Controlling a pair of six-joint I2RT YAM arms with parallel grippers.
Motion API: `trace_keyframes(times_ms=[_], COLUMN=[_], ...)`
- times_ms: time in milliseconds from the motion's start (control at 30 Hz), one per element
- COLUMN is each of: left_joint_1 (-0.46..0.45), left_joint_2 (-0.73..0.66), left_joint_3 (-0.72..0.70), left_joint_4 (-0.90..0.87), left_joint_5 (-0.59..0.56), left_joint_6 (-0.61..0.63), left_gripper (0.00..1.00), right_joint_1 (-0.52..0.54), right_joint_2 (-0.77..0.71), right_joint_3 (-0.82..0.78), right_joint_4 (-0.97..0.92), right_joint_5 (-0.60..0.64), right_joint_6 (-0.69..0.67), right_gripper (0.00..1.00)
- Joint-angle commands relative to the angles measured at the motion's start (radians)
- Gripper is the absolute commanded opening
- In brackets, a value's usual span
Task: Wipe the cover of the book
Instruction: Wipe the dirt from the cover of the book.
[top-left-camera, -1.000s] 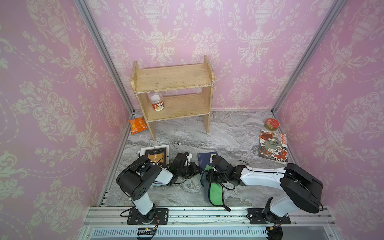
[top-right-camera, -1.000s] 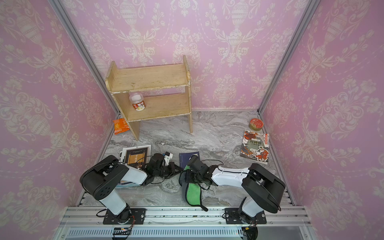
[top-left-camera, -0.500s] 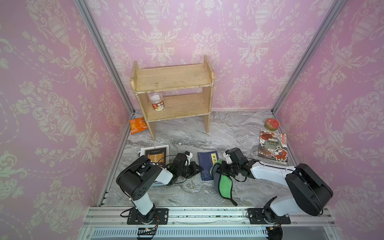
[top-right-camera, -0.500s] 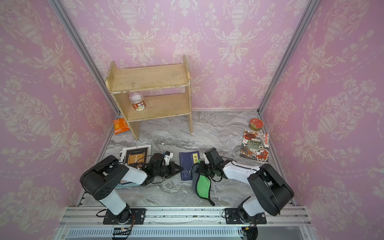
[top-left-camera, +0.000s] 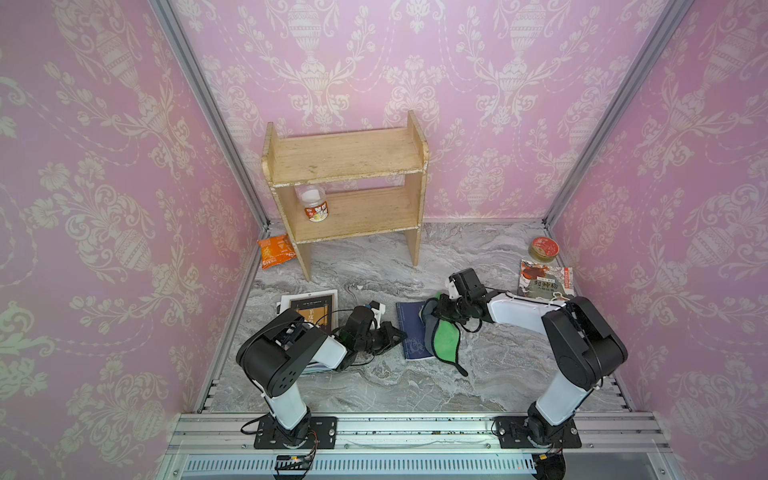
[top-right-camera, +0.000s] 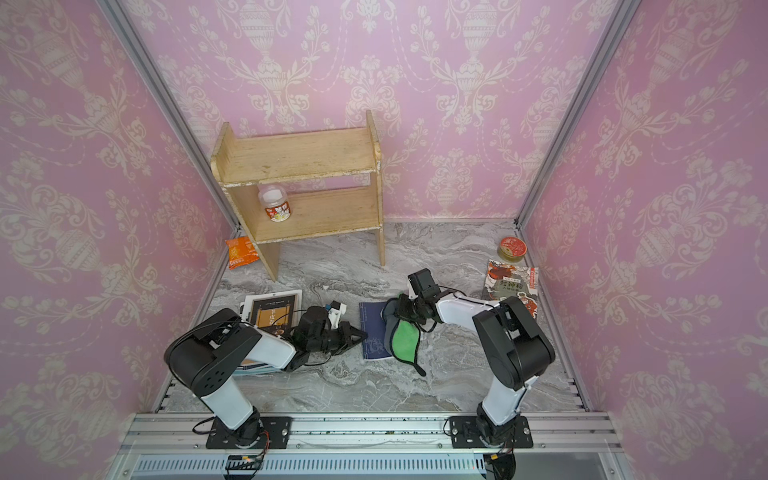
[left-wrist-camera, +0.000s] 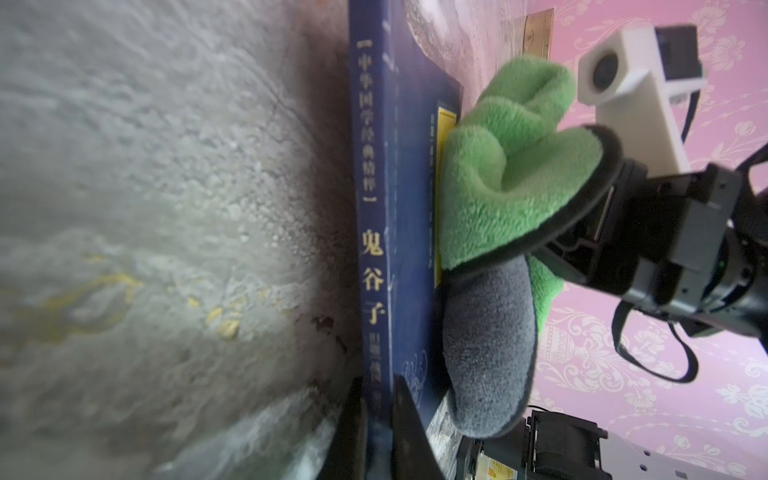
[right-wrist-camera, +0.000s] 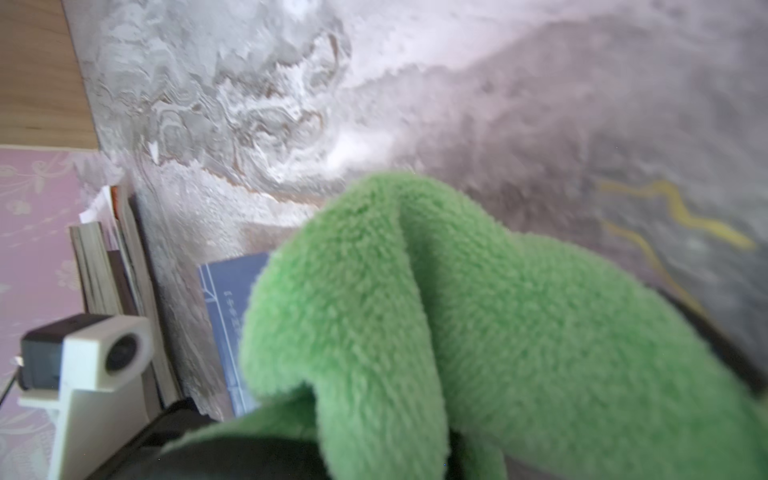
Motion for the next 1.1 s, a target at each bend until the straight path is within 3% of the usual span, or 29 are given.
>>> trace_keyframes(times_ms=[0, 167, 267, 433, 500, 667, 900, 1067], left_joint_1=[0.015, 0.035, 0.042, 0.042, 0.039, 0.026, 0.01, -0.007], left_joint_2=[0.033, 0.058, 0.064, 0.07, 0.072, 0.064, 0.055, 0.02], left_joint_3=[0.02, 0.058, 0.071, 0.078, 0.078, 0.076, 0.068, 0.082], left_joint_4=[0.03, 0.011, 0.006, 0.012, 0.017, 0.016, 0.025, -0.04], left_joint_5=[-0.056, -0.044, -0.029, 0.005, 0.02, 0.034, 0.061, 0.061], left_joint_6=[-0.01, -0.002, -0.001, 0.003, 0.003, -0.003, -0.016, 0.014], left_gripper=[0.0, 0.0, 0.0, 0.0, 0.0, 0.0, 0.0, 0.0], right_joint_1=[0.056, 0.24, 0.281, 0.283, 0.28, 0.275, 0.258, 0.101], right_joint_2=[-0.07, -0.257, -0.32, -0.447, -0.467, -0.263, -0.041, 0.014], right_joint_3=[-0.216, -0.359, -0.398, -0.235, -0.14, 0.013, 0.005, -0.042], right_joint_4=[-0.332, -0.429, -0.461, -0.644, -0.631, -0.471, -0.324, -0.227], right_joint_5=[0.21, 0.291, 0.284, 0.409, 0.428, 0.297, 0.203, 0.118], right_joint_6=[0.005, 0.195, 0.253, 0.167, 0.112, 0.028, 0.024, 0.005], right_gripper=[0.0, 0.0, 0.0, 0.0, 0.0, 0.0, 0.0, 0.0])
